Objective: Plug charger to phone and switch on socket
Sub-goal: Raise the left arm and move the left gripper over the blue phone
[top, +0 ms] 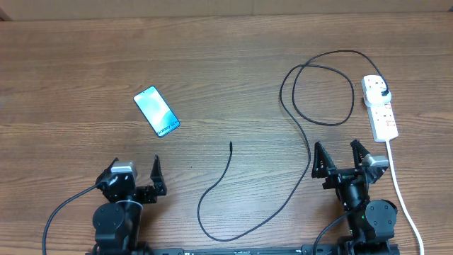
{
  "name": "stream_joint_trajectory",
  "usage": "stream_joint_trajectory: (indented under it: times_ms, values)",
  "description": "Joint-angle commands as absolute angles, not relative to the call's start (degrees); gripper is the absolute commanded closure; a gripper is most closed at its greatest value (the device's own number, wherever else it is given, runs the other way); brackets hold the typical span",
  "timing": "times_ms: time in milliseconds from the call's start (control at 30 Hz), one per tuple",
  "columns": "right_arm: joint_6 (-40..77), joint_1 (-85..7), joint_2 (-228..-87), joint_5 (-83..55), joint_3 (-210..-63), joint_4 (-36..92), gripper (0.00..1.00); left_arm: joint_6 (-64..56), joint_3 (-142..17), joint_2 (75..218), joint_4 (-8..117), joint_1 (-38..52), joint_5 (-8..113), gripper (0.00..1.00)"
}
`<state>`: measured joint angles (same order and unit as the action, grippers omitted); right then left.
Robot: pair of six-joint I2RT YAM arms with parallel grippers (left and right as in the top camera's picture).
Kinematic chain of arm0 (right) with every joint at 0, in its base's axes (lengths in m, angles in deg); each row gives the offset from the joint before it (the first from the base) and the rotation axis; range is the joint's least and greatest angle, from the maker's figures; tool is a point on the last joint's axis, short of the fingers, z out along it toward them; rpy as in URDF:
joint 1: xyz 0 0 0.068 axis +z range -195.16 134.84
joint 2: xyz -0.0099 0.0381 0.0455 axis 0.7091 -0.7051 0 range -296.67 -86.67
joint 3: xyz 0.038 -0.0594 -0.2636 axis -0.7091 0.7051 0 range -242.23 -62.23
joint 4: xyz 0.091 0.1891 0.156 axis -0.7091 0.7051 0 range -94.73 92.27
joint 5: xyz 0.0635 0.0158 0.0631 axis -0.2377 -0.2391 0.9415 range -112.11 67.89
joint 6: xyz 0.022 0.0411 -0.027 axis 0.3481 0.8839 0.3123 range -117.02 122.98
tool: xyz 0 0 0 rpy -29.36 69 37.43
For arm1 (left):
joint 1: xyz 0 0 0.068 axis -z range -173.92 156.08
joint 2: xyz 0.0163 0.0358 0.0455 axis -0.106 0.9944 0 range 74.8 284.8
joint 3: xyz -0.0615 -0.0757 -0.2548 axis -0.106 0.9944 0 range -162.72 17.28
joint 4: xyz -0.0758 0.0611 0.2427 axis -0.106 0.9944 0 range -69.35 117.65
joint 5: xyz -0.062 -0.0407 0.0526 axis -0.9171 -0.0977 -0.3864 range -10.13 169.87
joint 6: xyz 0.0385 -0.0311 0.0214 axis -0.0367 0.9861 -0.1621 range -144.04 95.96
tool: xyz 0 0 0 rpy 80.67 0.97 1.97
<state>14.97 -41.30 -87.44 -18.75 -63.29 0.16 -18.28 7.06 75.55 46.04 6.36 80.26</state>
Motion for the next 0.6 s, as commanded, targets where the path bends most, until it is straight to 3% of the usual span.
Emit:
stream_joint_trajectory:
  times_ms: [0,300,567]
  values:
    - [14.73,-41.00,-86.83,-19.52,-62.68,-0.06,0.00,-18.94,1.49,75.16,48.88,6.09,81.81,0.00]
    - [14.73,-41.00,-86.83,-19.52,-62.68,-0.06,0.00,-12.23,-5.13,76.25,52.18,6.11,81.68,0.00]
    - [14.73,-41.00,-86.83,-19.52,-62.68,-0.06,0.00,-11.64,-13.68,87.77,52.18,6.09,81.72,0.00]
